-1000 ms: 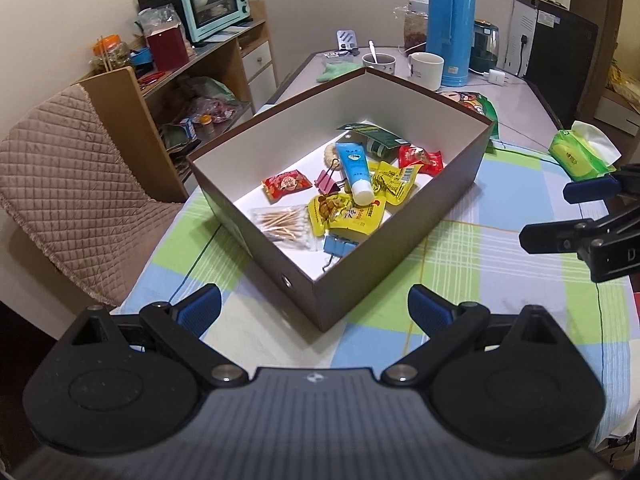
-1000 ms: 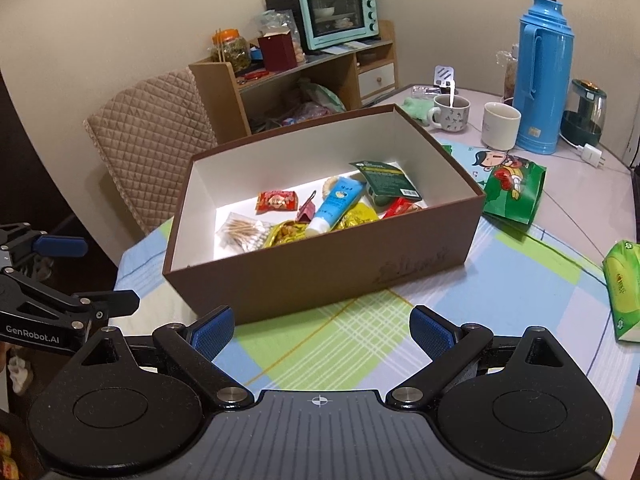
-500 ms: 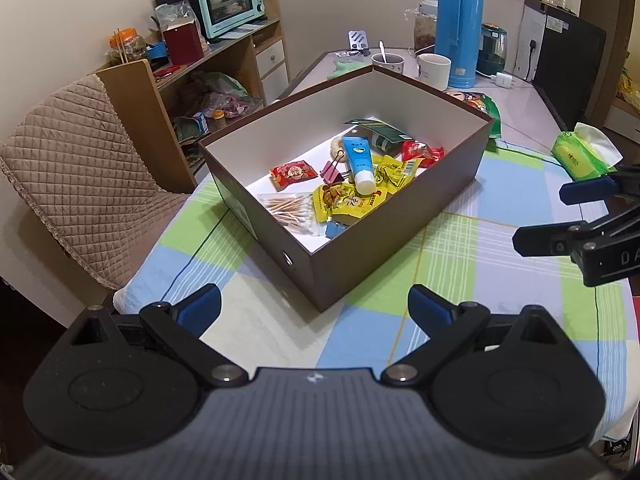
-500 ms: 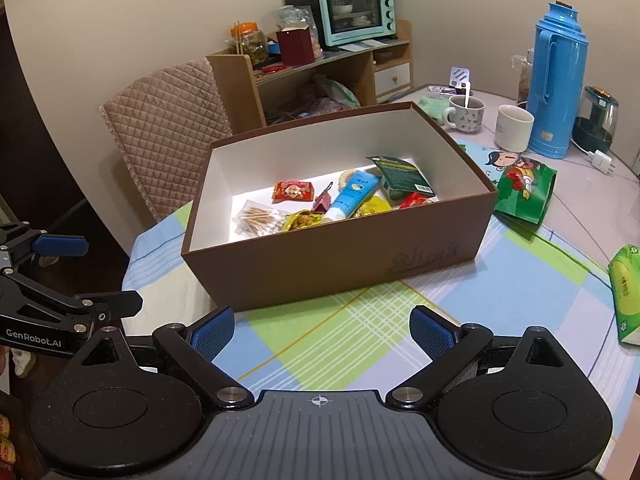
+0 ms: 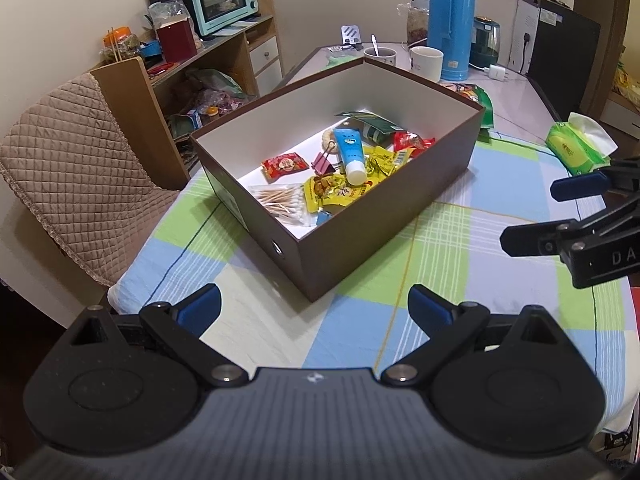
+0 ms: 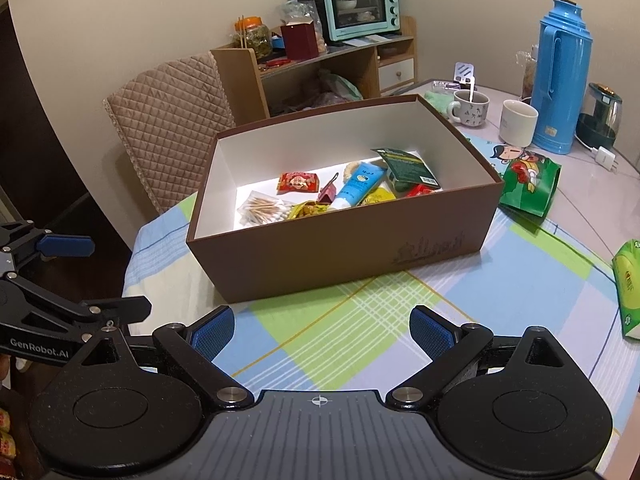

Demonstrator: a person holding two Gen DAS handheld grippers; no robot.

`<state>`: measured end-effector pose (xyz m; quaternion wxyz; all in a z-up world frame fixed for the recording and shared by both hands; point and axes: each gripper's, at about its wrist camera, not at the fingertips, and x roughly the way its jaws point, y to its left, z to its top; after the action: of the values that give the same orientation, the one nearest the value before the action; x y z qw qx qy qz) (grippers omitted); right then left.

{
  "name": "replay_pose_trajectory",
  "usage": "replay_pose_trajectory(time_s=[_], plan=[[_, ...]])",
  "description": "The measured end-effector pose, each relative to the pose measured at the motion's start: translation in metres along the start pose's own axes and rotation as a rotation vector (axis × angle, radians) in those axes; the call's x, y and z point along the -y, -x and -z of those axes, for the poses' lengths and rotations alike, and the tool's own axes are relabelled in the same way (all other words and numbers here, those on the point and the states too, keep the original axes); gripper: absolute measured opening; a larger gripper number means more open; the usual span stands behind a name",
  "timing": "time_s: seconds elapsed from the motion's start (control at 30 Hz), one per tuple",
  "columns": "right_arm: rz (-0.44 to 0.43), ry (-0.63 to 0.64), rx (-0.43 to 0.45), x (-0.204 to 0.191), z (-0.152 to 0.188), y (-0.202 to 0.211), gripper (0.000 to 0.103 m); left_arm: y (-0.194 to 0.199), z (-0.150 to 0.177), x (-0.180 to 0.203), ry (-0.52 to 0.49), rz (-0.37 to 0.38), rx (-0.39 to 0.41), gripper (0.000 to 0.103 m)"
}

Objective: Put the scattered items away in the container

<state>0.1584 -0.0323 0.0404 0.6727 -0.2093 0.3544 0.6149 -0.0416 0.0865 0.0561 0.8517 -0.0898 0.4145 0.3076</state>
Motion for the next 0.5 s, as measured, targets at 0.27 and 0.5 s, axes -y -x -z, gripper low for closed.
replay_pose_trajectory(time_s=[0.27, 0.5], plan=[[0.004, -0.014, -0.011, 0.002, 0.004, -0.003, 0.097, -0.007, -0.001, 0.005, -0.024, 0.007, -0.001, 0.098], [0.005, -0.027, -0.024, 0.004, 0.007, -0.007, 0.097, -0.015, 0.001, 0.007, -0.027, 0.01, -0.018, 0.098]])
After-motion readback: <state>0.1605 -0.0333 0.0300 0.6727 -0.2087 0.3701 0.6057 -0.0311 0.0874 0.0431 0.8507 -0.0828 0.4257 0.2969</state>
